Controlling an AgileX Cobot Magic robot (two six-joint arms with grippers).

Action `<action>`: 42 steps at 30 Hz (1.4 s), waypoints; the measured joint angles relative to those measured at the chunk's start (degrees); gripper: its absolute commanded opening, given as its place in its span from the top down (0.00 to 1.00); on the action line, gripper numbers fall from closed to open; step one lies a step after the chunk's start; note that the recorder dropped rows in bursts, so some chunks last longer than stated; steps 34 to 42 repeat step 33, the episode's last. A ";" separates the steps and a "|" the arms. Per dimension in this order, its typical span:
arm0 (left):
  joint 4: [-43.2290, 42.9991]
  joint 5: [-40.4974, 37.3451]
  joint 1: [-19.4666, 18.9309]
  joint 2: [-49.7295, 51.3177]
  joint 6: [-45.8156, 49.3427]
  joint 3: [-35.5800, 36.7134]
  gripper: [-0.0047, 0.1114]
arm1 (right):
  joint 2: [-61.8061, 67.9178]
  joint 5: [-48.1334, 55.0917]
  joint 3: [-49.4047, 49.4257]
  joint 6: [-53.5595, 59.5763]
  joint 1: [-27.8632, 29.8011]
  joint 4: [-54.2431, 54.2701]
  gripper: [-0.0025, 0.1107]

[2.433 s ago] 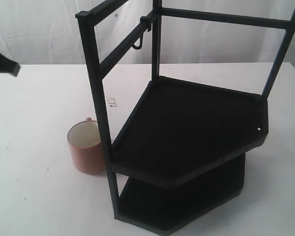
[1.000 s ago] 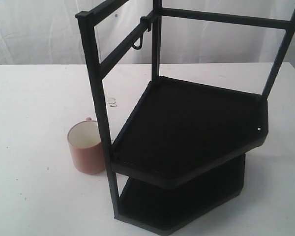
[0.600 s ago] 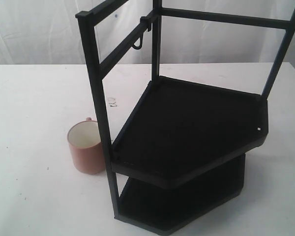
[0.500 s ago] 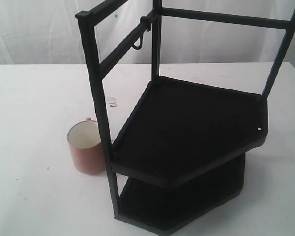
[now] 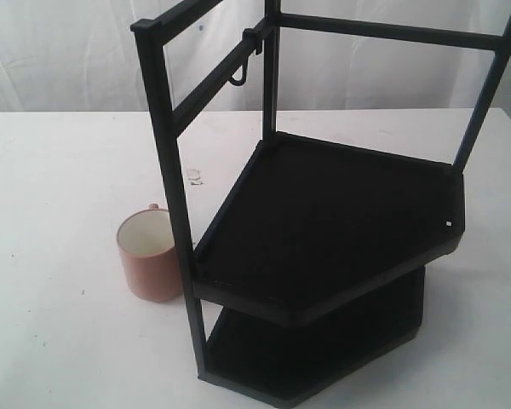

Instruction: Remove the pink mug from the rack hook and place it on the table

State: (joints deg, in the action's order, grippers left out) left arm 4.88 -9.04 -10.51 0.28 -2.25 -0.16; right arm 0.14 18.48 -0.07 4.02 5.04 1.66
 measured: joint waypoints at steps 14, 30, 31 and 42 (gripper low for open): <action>0.00 -1.08 0.00 0.00 0.00 0.00 0.96 | 0.00 0.00 0.00 0.00 0.00 0.00 0.98; 0.00 -1.08 0.00 0.00 0.00 0.00 0.96 | 0.00 0.00 0.00 0.00 0.00 0.00 0.98; 0.00 -1.08 0.00 0.00 0.00 0.00 0.96 | 0.00 0.00 0.00 0.00 0.00 0.00 0.98; 0.00 -1.08 0.00 0.00 0.00 0.00 0.96 | 0.00 0.00 0.00 0.00 0.00 0.00 0.98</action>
